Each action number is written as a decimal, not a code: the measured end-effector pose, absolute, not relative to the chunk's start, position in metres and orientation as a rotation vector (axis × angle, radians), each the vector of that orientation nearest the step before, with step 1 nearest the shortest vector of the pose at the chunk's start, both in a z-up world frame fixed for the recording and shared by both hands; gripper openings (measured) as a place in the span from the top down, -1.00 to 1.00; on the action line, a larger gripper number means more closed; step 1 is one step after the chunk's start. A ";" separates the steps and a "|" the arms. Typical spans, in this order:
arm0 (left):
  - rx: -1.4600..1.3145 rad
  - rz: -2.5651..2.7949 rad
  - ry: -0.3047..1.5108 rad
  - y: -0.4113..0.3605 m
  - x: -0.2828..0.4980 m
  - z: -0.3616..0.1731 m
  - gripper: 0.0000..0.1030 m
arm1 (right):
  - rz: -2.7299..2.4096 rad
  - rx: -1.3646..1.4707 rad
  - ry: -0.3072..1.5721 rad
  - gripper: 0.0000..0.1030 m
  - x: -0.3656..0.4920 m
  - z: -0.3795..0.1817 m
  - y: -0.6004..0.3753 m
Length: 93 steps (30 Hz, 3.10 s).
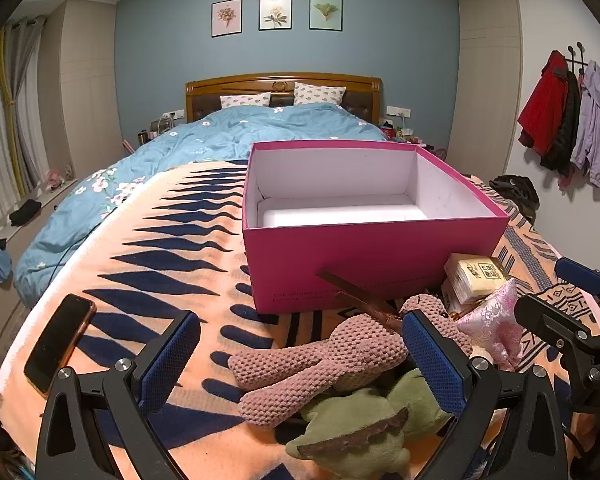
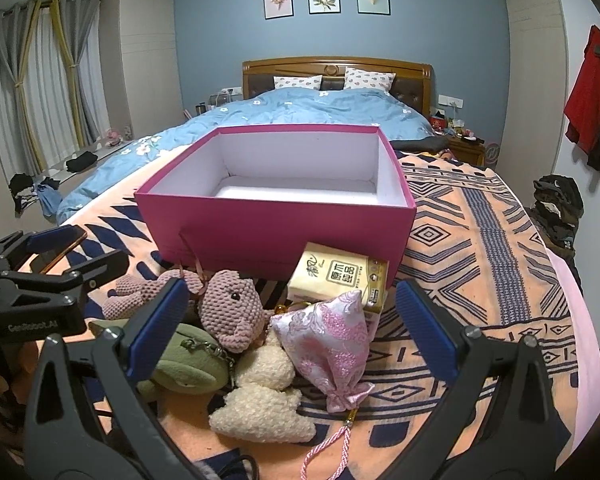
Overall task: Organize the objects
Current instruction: 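Close both grippers on the pink knitted bunny from the toy pile, then lift the pink bunny with both grippers into the magenta box and open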
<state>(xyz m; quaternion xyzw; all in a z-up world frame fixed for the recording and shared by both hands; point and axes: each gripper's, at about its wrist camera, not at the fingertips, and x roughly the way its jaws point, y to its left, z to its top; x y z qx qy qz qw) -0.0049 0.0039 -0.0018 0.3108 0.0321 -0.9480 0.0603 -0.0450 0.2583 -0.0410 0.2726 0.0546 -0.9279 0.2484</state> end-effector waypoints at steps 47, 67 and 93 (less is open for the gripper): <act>1.374 -3.020 0.273 -0.030 -0.020 -0.053 -0.89 | -1.896 1.067 0.340 -0.33 -0.114 -0.086 0.190; 1.422 -3.142 0.316 -0.020 -0.022 -0.039 0.24 | -1.967 0.895 0.193 0.10 -0.102 -0.056 0.215; 1.352 -3.159 -0.015 -0.024 -0.143 0.047 0.24 | -2.029 0.823 0.196 0.09 -0.203 0.013 0.194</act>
